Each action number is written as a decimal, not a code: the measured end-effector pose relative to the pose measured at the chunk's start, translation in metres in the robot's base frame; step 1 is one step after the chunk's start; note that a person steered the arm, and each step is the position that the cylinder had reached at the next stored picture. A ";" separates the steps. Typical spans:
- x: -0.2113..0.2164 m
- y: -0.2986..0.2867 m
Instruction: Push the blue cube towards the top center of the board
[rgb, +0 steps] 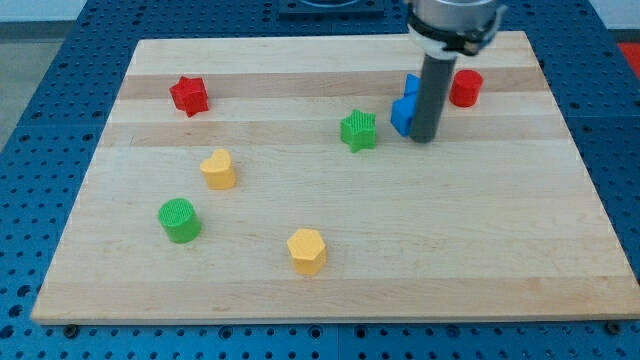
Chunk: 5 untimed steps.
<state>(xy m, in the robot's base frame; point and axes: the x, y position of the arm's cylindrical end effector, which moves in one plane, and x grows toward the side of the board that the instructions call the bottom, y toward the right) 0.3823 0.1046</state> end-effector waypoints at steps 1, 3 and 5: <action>-0.045 -0.012; -0.130 -0.029; -0.139 -0.032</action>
